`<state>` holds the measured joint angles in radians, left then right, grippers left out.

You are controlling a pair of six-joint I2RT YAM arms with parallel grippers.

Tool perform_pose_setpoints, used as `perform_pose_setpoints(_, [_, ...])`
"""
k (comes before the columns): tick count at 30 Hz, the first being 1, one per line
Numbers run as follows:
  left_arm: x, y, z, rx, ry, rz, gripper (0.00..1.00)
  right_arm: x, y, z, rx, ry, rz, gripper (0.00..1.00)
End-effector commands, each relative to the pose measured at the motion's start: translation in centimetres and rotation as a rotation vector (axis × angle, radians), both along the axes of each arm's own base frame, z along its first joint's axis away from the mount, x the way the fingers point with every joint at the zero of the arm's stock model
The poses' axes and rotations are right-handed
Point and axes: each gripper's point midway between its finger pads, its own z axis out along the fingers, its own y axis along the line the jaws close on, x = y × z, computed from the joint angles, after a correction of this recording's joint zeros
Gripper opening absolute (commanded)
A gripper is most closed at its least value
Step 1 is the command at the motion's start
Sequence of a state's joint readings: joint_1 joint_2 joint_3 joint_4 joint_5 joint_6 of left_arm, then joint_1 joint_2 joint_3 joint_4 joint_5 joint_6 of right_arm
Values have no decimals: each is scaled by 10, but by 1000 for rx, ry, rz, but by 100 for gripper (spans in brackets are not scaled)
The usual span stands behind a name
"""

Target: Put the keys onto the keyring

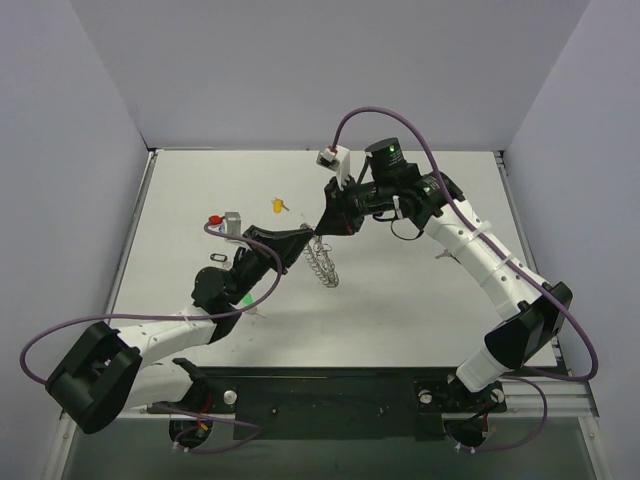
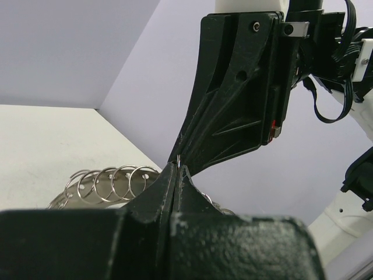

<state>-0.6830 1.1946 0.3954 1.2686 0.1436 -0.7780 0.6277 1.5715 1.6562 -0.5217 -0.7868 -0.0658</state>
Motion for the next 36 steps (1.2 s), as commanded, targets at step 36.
perform_pose_setpoints(36, [-19, 14, 20, 281, -243, 45, 0, -7, -36, 3, -191, -194, 42, 25])
